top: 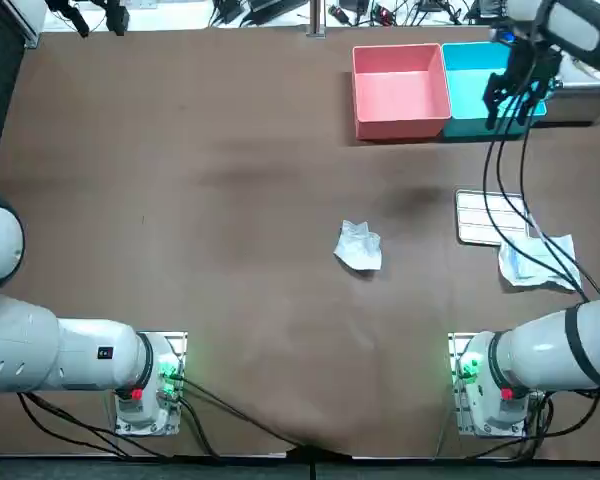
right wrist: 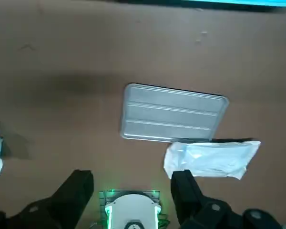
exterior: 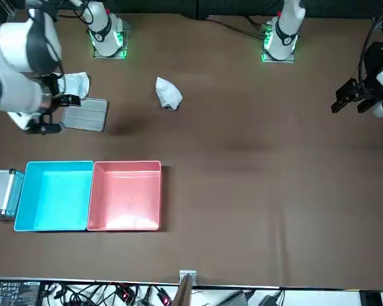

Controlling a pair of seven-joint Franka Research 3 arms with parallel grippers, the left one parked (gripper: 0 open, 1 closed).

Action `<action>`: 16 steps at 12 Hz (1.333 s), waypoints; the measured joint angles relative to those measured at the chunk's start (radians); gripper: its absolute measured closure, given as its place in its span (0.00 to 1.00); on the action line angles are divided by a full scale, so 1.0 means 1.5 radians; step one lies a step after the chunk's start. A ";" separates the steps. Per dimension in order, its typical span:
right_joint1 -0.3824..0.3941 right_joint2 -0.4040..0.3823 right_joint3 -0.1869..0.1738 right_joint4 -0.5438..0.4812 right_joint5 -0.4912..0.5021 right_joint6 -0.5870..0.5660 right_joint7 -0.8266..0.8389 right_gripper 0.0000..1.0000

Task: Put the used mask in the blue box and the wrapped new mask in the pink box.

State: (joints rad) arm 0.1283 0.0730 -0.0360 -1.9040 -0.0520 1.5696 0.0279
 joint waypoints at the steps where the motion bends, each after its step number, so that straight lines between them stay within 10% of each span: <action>1: 0.027 0.004 0.002 -0.001 0.007 0.002 0.006 0.00; 16: 0.264 0.137 0.007 -0.076 0.318 0.130 0.016 0.00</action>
State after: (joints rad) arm 0.5237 0.2786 -0.0250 -2.0180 0.4250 1.7641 0.0524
